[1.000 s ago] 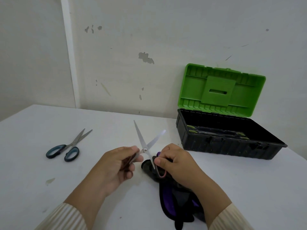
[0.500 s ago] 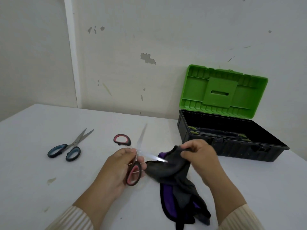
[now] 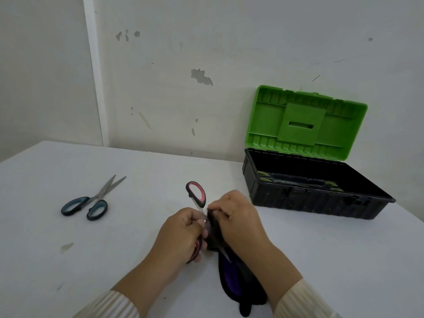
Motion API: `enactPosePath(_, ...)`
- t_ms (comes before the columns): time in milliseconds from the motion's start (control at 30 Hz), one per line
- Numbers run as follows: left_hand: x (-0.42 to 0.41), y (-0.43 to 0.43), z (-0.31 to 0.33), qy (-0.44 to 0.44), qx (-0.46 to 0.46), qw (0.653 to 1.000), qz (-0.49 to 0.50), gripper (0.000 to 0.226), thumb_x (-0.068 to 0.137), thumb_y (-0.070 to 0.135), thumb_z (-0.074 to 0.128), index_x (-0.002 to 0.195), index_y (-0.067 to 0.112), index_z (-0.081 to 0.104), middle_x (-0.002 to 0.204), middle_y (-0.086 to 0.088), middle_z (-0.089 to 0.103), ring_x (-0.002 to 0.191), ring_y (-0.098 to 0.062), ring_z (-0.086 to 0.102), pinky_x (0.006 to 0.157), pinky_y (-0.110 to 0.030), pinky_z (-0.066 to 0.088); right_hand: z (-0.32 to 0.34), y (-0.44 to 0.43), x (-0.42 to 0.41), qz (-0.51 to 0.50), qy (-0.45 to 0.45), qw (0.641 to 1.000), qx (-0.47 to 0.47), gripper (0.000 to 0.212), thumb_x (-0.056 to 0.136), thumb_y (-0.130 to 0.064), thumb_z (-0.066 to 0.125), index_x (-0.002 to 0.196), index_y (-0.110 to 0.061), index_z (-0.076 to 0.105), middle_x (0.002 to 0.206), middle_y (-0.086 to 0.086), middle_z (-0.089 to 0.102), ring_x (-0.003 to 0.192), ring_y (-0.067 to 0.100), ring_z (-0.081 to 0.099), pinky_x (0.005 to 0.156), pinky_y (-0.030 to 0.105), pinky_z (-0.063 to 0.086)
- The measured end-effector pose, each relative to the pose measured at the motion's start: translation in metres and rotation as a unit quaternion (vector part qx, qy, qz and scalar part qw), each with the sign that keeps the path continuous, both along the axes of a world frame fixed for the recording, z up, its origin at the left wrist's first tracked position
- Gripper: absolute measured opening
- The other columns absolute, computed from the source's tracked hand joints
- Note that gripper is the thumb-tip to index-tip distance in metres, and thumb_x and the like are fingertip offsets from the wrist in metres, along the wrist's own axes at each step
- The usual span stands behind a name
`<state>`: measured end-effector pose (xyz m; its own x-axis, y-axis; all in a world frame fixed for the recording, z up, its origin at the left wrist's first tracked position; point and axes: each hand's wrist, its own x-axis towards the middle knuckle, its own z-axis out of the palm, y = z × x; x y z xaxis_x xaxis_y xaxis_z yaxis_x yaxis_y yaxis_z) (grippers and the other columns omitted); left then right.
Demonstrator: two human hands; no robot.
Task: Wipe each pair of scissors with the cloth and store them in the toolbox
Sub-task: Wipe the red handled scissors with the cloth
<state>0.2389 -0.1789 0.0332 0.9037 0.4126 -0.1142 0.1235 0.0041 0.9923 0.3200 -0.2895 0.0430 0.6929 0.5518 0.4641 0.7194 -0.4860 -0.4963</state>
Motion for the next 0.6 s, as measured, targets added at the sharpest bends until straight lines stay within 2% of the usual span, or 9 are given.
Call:
enactPosePath(67, 0.000, 0.000, -0.001, 0.002, 0.002, 1.000, 0.001, 0.016, 0.094, 0.003, 0.044, 0.085, 0.002, 0.057, 0.065, -0.009, 0.061, 0.045, -0.017, 0.054, 0.040, -0.024, 0.040, -0.003, 0.001, -0.005, 0.016, -0.010, 1.000, -0.014, 0.018, 0.087, -0.009, 0.054, 0.095, -0.013, 0.070, 0.097, 0.006, 0.058, 0.086, 0.018, 0.055, 0.073, 0.016, 0.040)
enactPosePath(200, -0.002, 0.003, 0.002, -0.003, -0.011, 1.000, -0.007, 0.014, 0.094, 0.002, 0.045, 0.085, 0.004, 0.057, 0.065, -0.009, 0.060, 0.044, -0.016, 0.055, 0.039, -0.024, 0.040, -0.002, -0.002, 0.006, -0.051, -0.021, 0.998, 0.044, 0.017, 0.085, -0.003, 0.057, 0.089, -0.010, 0.072, 0.089, 0.001, 0.055, 0.078, 0.010, 0.055, 0.070, 0.003, 0.039)
enactPosePath(333, -0.001, 0.005, 0.002, 0.000, -0.001, 1.000, -0.014, 0.014, 0.094, 0.003, 0.046, 0.086, 0.001, 0.057, 0.065, -0.009, 0.060, 0.041, -0.013, 0.052, 0.038, -0.022, 0.039, -0.008, 0.005, -0.009, -0.013, -0.076, 0.996, 0.034, 0.014, 0.078, -0.005, 0.057, 0.075, -0.008, 0.071, 0.077, 0.006, 0.057, 0.068, 0.012, 0.055, 0.062, 0.013, 0.043)
enactPosePath(400, -0.003, 0.007, 0.003, -0.003, -0.001, 1.000, -0.024, 0.013, 0.094, 0.005, 0.048, 0.084, 0.003, 0.057, 0.062, -0.006, 0.060, 0.042, -0.014, 0.053, 0.039, -0.023, 0.040, -0.006, -0.001, 0.002, -0.042, -0.029, 0.997, 0.064, 0.016, 0.079, -0.001, 0.059, 0.076, -0.009, 0.072, 0.082, 0.008, 0.058, 0.072, 0.007, 0.052, 0.068, 0.007, 0.039)
enactPosePath(500, -0.005, 0.009, 0.005, -0.012, -0.004, 0.999, -0.035, 0.018, 0.092, 0.006, 0.049, 0.076, 0.008, 0.058, 0.059, -0.005, 0.061, 0.046, -0.017, 0.054, 0.042, -0.025, 0.042, -0.002, -0.025, 0.030, -0.163, 0.014, 0.979, 0.119, 0.016, 0.081, -0.004, 0.061, 0.080, -0.016, 0.073, 0.088, 0.005, 0.061, 0.083, 0.009, 0.054, 0.070, -0.001, 0.031)
enactPosePath(600, -0.003, 0.011, 0.006, -0.018, -0.020, 0.999, -0.023, 0.017, 0.092, 0.006, 0.049, 0.078, 0.010, 0.058, 0.059, -0.003, 0.061, 0.049, -0.018, 0.056, 0.043, -0.026, 0.043, 0.002, -0.042, 0.034, -0.216, 0.073, 0.943, 0.241, 0.018, 0.082, -0.010, 0.062, 0.084, -0.027, 0.066, 0.095, 0.001, 0.063, 0.087, 0.013, 0.057, 0.073, 0.011, 0.037)
